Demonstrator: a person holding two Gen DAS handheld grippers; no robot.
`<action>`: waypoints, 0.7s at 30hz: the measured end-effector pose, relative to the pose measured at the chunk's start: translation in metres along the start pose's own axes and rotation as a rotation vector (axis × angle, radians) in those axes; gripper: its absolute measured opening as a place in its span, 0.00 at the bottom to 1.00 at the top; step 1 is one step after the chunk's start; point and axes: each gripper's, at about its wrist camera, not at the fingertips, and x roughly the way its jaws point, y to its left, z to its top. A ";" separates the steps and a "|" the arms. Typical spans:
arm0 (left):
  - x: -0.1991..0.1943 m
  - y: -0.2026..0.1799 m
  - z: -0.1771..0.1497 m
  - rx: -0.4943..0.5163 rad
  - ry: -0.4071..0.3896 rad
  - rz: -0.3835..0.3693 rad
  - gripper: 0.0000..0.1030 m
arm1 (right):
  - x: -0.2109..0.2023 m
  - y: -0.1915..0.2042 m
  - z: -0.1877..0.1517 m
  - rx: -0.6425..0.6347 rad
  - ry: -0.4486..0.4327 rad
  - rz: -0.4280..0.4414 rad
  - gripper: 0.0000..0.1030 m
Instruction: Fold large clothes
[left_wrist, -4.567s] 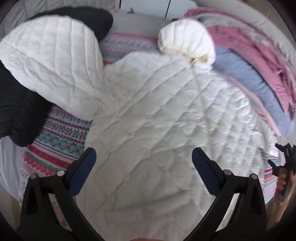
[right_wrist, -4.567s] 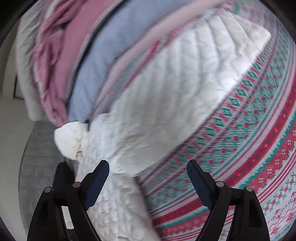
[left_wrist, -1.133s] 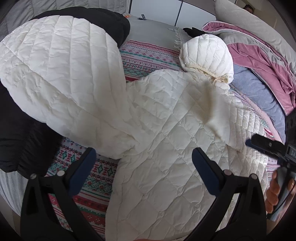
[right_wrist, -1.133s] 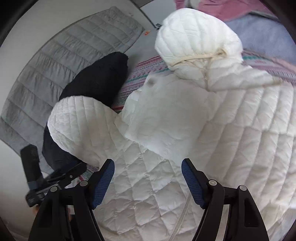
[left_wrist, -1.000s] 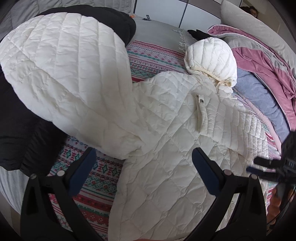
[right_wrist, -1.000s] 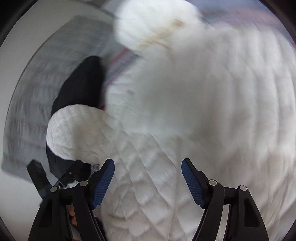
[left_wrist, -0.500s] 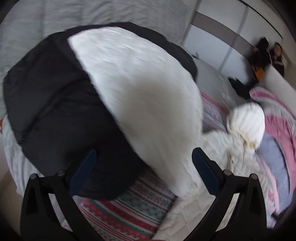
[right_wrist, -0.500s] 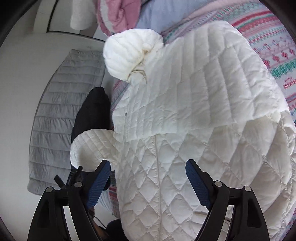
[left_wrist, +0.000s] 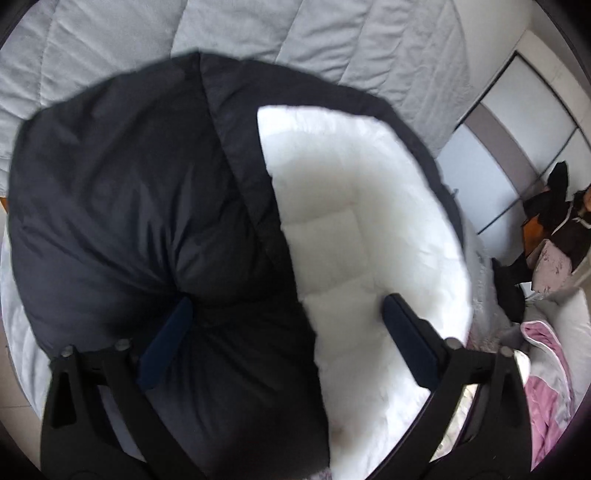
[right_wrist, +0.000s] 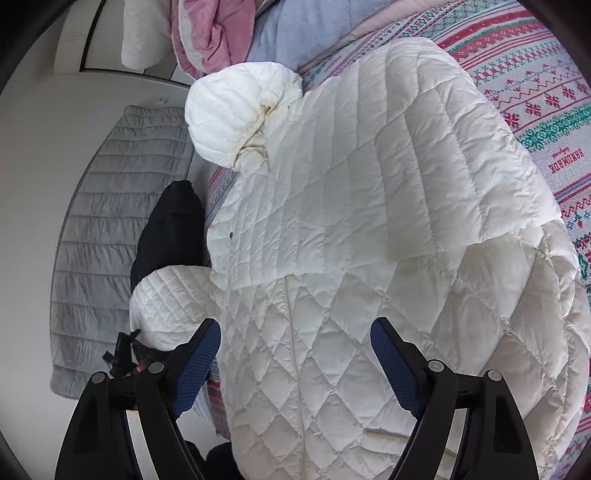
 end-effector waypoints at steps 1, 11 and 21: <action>0.001 -0.002 -0.001 0.002 -0.015 -0.012 0.77 | 0.000 -0.002 0.001 0.006 -0.002 0.002 0.82; -0.034 -0.021 -0.002 0.008 -0.110 -0.222 0.09 | 0.005 0.000 0.001 0.015 0.004 0.008 0.82; -0.106 -0.094 -0.081 0.192 -0.128 -0.518 0.08 | 0.005 -0.002 0.003 0.030 -0.013 0.010 0.82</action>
